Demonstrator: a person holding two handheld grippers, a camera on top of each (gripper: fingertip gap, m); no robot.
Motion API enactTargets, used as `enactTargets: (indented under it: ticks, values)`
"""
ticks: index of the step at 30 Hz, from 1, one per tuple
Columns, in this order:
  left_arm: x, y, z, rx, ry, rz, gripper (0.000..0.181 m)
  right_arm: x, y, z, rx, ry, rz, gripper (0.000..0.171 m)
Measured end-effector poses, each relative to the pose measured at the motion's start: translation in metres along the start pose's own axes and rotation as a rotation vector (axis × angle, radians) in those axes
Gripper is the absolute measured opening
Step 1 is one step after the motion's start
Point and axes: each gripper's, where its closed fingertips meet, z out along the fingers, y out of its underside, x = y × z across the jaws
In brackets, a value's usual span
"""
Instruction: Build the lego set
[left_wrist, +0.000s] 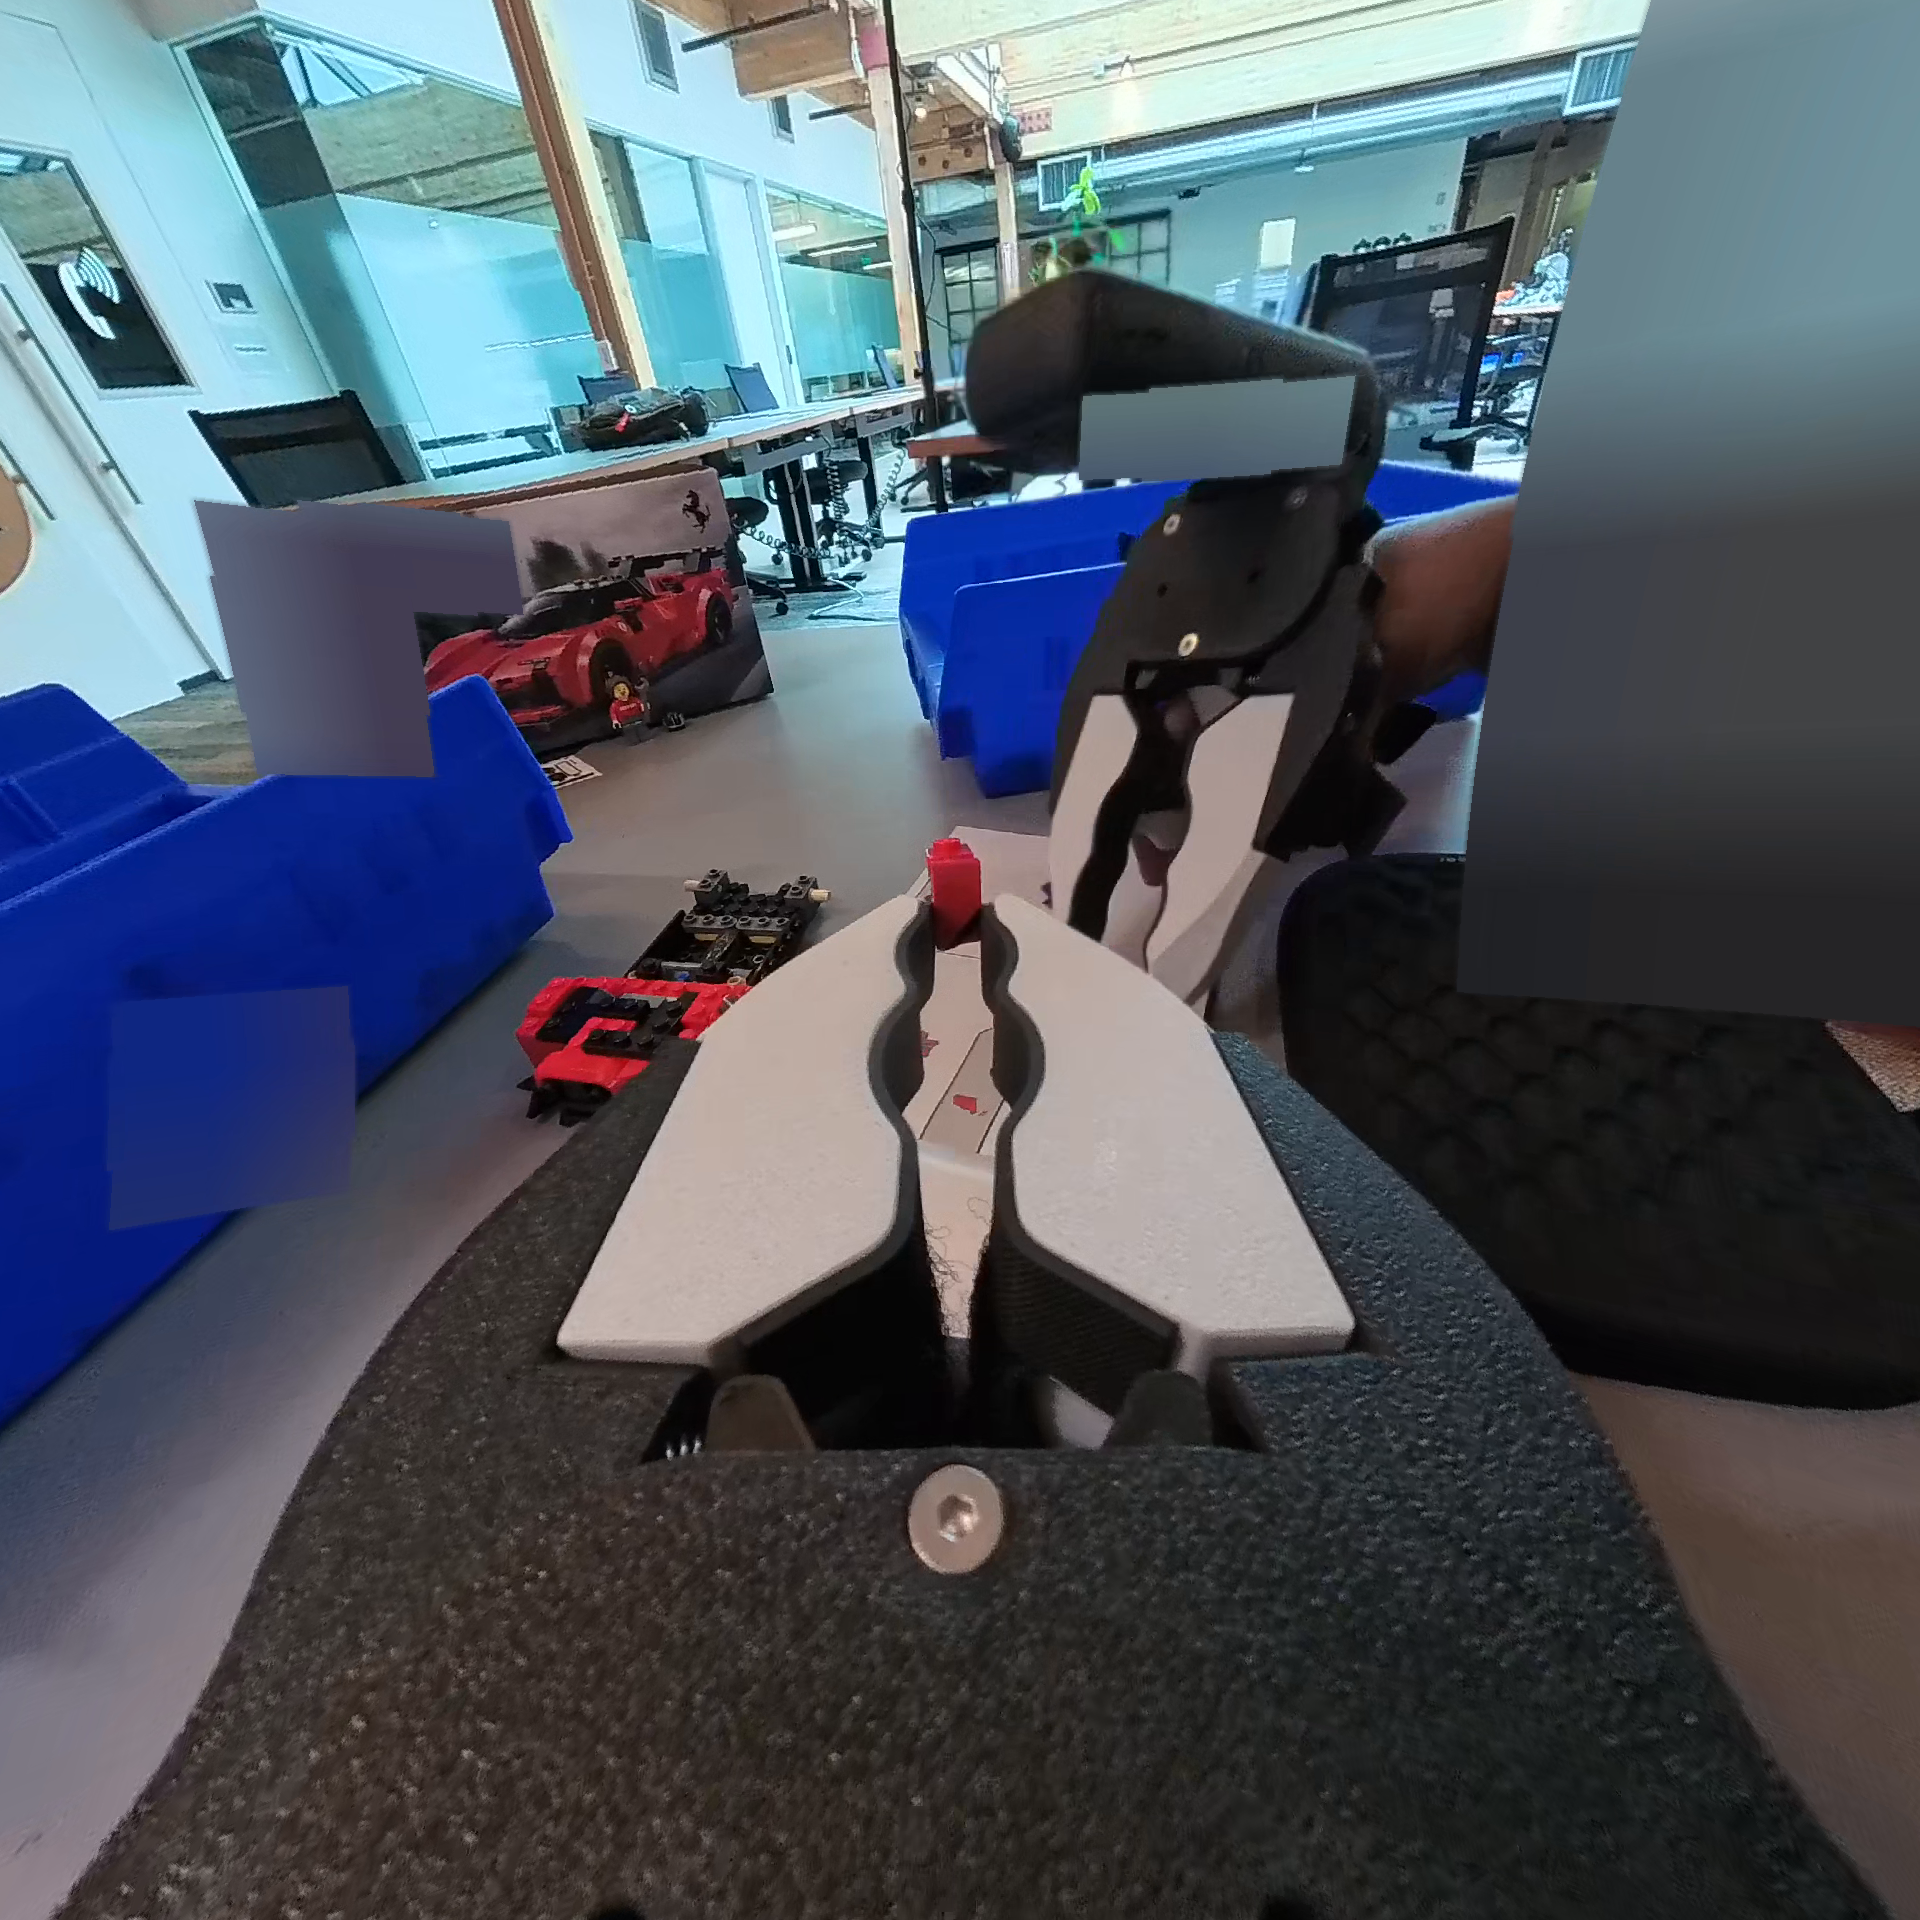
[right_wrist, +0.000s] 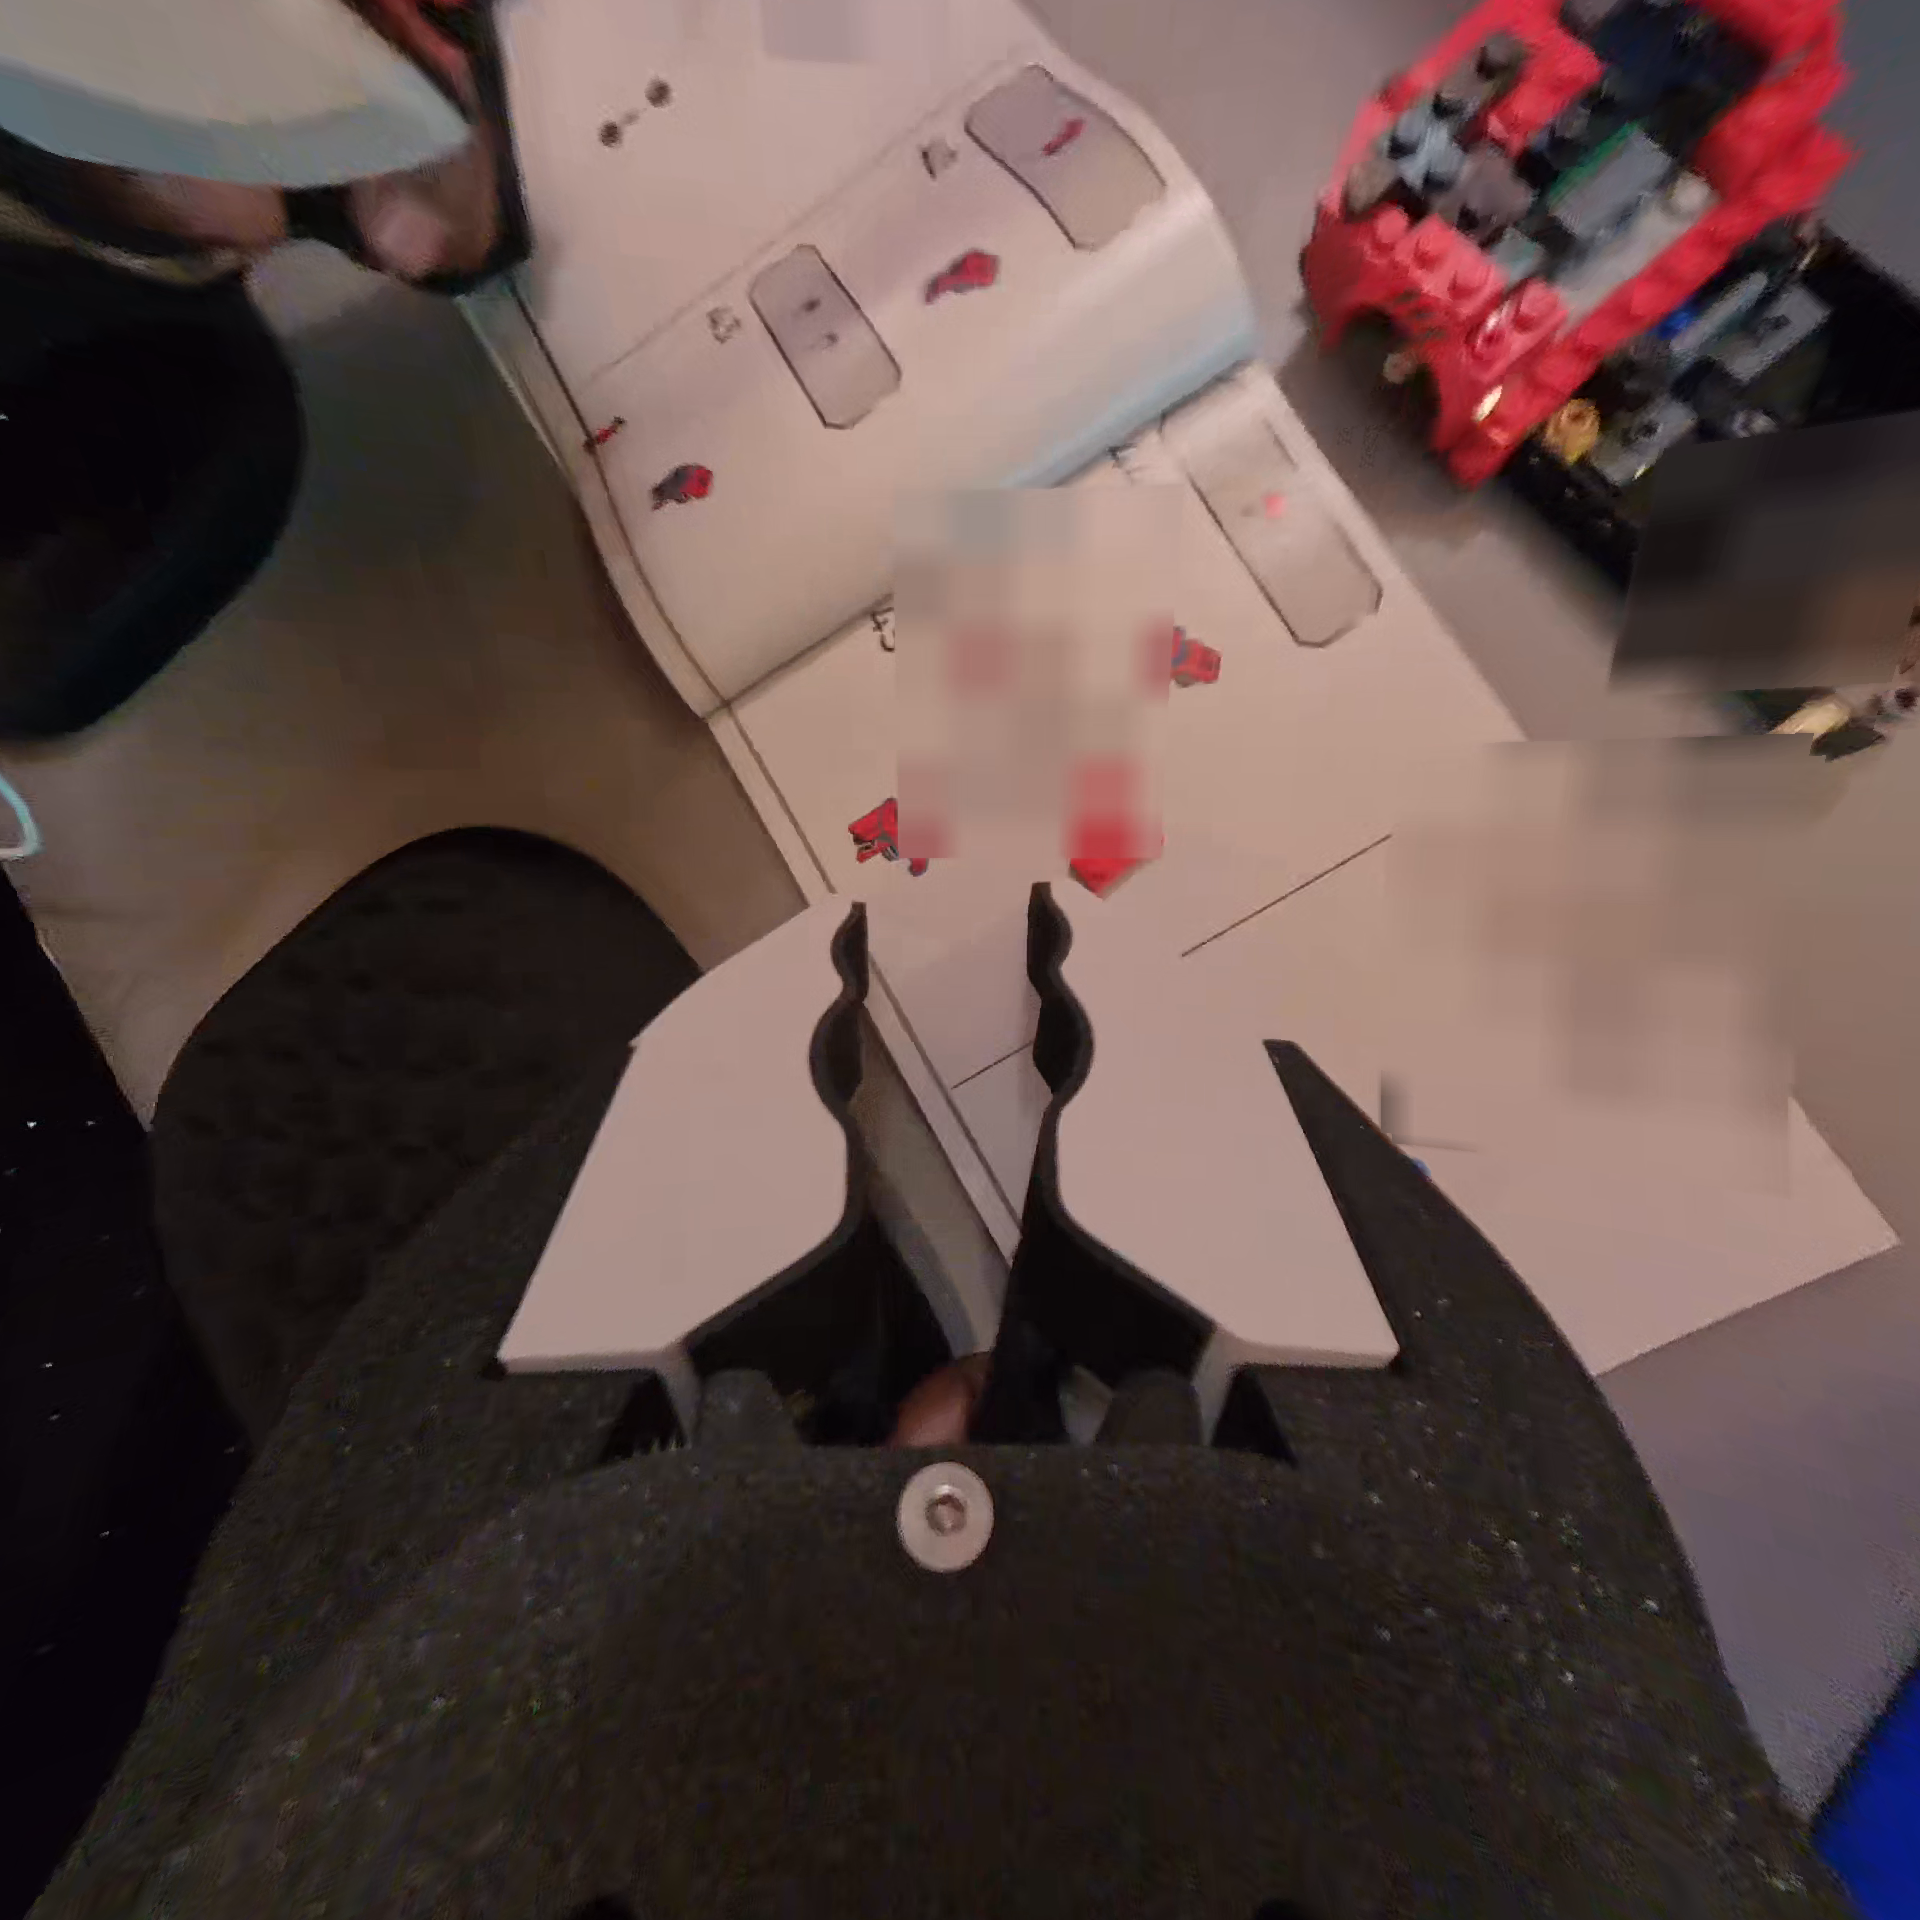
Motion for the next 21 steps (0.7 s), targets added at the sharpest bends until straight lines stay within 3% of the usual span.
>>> enactTargets:
  ticks: [3, 7, 13, 16, 21]
  values:
    - [0.000, 0.000, 0.000, -0.002, -0.001, 0.006, 0.007, 0.022, -0.007, -0.006, 0.053, 0.080, 0.004, 0.030]
    - [-0.001, 0.000, 0.000, -0.004, -0.010, 0.011, 0.007, 0.031, -0.002, 0.003, 0.034, 0.047, 0.061, 0.028]
    - [0.000, 0.001, 0.000, -0.004, -0.003, 0.009, 0.007, -0.024, -0.012, 0.005, 0.043, -0.137, -0.070, 0.021]
    - [0.001, 0.000, 0.000, -0.004, 0.003, 0.009, 0.007, 0.005, -0.011, 0.002, 0.039, -0.026, -0.128, 0.022]
    - [0.000, 0.000, 0.000, -0.004, 0.001, 0.008, 0.007, 0.017, -0.001, 0.008, 0.026, -0.079, -0.089, 0.028]
